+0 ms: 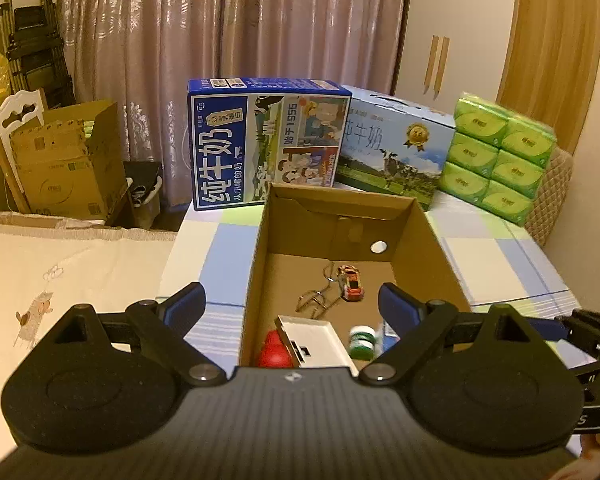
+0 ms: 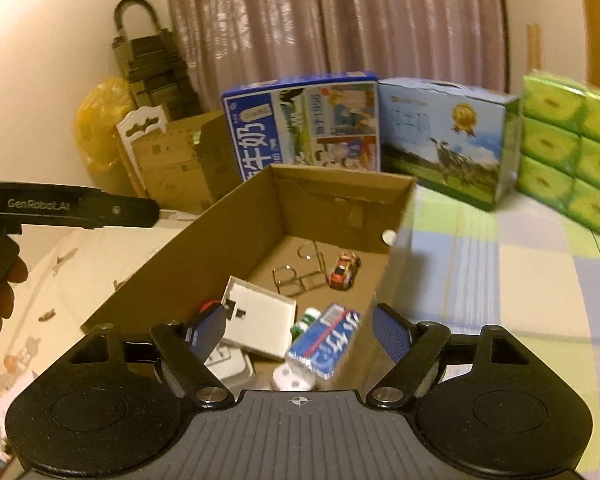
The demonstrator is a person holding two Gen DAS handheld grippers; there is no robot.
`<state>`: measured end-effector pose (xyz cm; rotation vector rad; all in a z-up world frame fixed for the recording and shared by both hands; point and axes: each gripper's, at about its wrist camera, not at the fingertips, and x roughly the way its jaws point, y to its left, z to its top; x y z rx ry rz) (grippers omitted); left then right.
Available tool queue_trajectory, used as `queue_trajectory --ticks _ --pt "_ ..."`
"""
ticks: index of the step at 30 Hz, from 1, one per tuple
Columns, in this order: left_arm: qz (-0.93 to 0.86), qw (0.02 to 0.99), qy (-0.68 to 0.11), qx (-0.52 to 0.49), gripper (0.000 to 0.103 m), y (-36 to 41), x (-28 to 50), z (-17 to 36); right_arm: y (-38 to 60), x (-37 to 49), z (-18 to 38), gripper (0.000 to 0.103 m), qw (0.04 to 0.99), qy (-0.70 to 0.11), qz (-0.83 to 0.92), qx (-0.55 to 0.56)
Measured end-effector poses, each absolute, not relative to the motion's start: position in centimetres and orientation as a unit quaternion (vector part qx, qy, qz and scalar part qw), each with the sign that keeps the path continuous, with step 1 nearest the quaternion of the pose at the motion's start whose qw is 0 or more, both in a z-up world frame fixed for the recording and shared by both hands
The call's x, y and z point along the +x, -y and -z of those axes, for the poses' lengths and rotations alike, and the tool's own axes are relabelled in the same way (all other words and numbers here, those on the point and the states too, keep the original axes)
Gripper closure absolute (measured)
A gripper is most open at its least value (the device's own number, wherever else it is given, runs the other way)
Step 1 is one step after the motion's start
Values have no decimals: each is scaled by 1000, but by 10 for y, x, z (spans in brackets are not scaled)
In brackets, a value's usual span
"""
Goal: Organize rigid objects
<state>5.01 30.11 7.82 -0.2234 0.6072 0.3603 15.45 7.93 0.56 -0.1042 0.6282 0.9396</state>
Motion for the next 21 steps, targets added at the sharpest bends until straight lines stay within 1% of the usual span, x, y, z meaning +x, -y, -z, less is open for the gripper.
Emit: queue_trajectory --ticks 9,15,21 --pt "-180 928 -293 -140 11 -273 -3 -92 -44 118 -24 26 846 -323 -423 -27" --pt "-171 927 -310 -125 10 -245 -34 -98 -28 90 -32 25 853 -340 -394 -39" --pt "-177 926 -310 -121 10 -222 -64 -98 -5 70 -40 22 860 -345 -374 -31"
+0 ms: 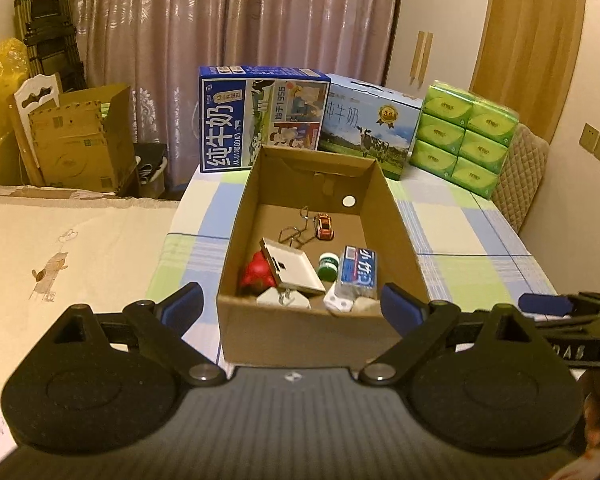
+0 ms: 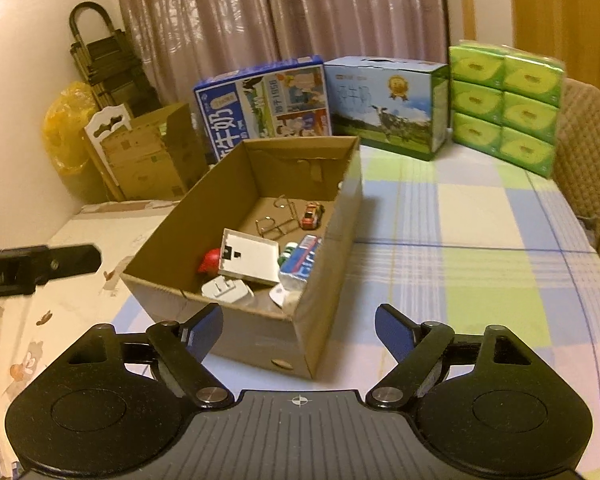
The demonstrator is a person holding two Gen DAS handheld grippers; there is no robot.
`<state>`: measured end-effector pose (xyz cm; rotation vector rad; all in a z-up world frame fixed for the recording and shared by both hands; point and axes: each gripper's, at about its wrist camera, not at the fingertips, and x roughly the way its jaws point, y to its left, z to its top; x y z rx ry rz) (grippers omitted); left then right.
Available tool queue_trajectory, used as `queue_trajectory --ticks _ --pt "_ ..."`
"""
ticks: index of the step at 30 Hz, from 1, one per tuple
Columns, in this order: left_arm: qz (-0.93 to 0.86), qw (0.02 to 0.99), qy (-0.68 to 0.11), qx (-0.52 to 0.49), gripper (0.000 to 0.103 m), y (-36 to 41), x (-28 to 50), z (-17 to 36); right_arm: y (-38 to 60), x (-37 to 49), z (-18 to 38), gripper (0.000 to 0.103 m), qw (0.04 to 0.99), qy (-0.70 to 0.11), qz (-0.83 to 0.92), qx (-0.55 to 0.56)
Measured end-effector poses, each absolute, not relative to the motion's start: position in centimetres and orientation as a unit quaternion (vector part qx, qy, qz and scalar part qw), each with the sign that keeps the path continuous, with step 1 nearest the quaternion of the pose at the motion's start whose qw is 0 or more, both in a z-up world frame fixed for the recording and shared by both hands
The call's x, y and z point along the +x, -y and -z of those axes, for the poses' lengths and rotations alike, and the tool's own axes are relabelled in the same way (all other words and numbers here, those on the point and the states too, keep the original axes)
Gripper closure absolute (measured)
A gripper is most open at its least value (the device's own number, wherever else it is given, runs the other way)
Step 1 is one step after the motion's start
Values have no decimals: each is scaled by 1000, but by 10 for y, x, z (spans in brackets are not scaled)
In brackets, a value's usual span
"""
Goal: Organize rigid objects
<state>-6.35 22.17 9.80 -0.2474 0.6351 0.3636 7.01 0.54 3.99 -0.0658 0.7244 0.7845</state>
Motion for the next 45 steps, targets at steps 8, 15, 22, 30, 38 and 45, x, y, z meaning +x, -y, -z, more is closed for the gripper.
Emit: queue_trajectory --ticks 8,15,22,30,38,45 --pt "-177 916 -325 -155 10 -209 -86 -89 21 52 -42 20 872 -343 -348 -39" --pt "-179 912 -338 -145 10 -198 -84 -83 35 43 -34 20 873 -354 -332 -40" --pt "-166 914 -346 -131 10 -188 -76 -80 41 41 -32 20 875 -356 -326 -42" --pt "-163 913 -356 -118 10 -178 -72 -74 41 40 -27 20 872 -362 -327 -46" --pt "-160 912 -359 -116 10 -175 -70 -71 40 41 -25 20 871 -365 -326 -47" --pt "-163 911 -361 -115 10 -173 -69 -69 39 42 -23 20 871 -367 -324 -48"
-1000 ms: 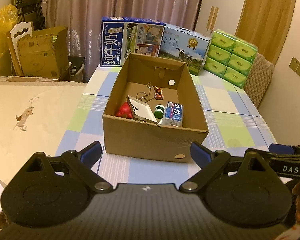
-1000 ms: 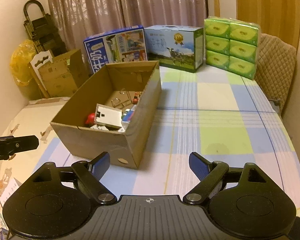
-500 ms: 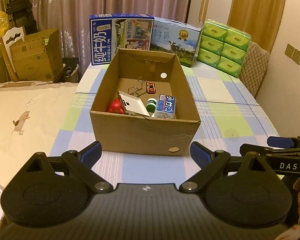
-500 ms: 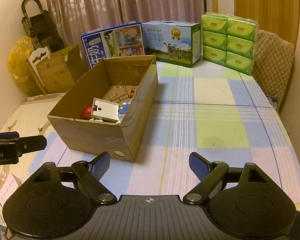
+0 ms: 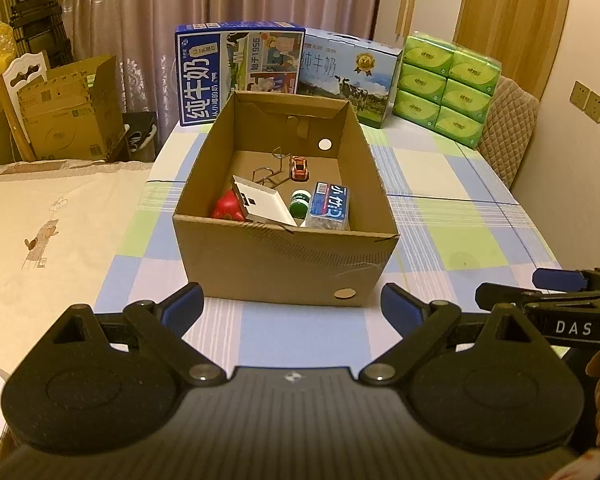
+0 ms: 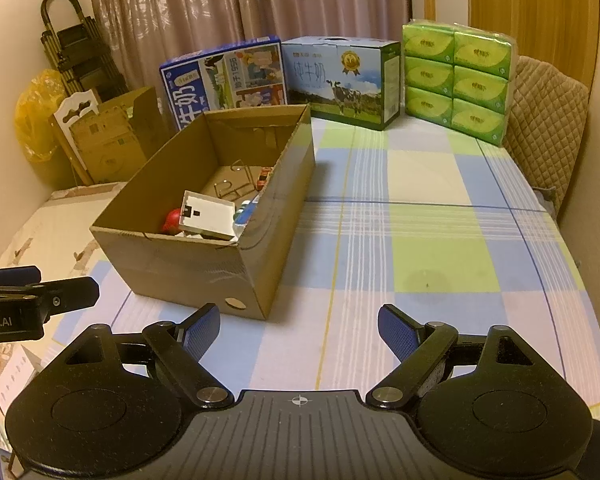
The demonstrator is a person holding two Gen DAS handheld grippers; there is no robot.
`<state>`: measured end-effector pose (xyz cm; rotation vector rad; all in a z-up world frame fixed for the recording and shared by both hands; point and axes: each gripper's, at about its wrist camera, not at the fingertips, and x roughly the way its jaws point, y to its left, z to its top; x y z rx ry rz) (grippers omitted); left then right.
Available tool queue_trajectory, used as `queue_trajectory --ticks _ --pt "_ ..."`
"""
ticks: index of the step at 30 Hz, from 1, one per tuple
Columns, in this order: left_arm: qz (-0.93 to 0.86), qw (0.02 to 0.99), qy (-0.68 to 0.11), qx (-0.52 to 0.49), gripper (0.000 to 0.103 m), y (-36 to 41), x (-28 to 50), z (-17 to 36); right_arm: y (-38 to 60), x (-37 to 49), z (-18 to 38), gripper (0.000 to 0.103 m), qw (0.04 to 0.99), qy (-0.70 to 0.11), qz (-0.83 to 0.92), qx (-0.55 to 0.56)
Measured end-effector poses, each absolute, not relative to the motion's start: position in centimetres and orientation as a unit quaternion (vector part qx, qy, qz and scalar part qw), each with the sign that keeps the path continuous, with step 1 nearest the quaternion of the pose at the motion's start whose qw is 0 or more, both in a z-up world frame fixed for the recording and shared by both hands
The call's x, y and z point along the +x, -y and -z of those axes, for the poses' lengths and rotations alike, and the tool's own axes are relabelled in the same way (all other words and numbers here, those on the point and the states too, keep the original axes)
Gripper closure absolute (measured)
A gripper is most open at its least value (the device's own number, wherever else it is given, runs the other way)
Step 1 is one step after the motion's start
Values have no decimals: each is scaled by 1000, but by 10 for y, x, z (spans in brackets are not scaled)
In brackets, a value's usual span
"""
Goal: Organize rigid objects
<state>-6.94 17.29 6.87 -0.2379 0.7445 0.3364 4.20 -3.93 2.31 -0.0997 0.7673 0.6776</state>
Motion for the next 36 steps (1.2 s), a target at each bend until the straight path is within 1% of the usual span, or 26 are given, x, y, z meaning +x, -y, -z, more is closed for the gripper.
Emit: queue_trajectory --ticks 36 --pt "-166 909 -371 -94 9 -170 -65 -62 36 43 -19 20 870 -368 -326 -50"
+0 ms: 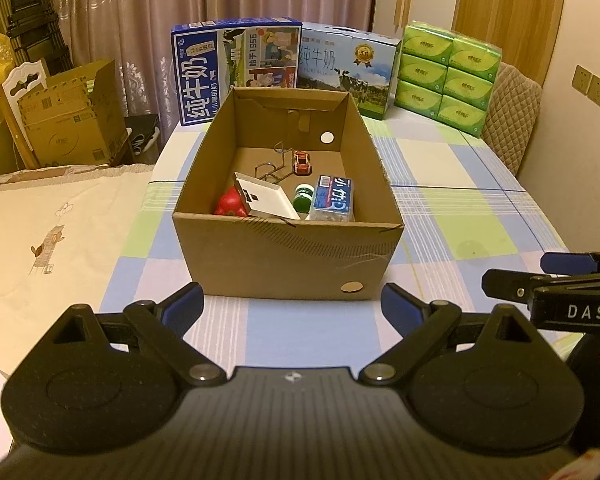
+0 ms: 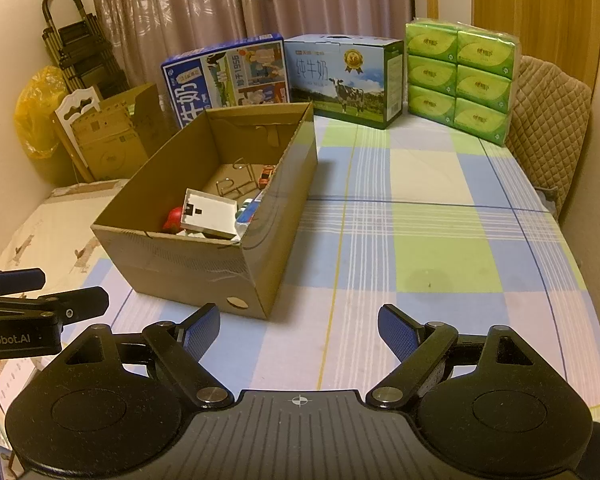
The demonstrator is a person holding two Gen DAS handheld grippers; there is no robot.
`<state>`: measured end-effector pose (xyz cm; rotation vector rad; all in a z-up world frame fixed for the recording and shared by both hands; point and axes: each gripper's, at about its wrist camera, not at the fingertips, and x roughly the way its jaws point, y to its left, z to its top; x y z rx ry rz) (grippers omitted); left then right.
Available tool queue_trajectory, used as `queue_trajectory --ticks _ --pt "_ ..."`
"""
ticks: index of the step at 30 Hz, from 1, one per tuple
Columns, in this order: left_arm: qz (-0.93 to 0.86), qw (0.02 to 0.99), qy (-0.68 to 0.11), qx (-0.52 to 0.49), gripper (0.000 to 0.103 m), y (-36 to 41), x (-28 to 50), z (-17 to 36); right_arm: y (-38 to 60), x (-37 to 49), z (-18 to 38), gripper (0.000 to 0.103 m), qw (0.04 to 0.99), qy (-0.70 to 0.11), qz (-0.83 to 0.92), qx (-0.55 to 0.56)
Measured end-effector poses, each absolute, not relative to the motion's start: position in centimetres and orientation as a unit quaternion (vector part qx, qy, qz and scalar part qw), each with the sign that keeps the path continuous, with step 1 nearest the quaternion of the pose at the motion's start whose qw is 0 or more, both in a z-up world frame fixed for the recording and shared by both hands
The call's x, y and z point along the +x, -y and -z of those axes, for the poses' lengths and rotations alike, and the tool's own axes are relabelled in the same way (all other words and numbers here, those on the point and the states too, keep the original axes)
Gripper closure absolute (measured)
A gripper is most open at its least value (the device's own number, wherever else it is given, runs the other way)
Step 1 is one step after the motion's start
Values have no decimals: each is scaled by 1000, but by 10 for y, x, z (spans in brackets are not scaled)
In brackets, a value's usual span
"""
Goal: Organize rigid objects
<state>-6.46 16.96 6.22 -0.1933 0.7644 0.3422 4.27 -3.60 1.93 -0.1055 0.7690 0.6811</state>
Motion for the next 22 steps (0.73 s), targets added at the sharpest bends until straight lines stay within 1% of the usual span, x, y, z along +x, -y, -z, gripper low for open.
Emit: queue_trajectory --ticks 22 --pt "-164 910 -371 -90 9 -168 -65 -60 37 41 -13 20 868 -373 -326 -49"
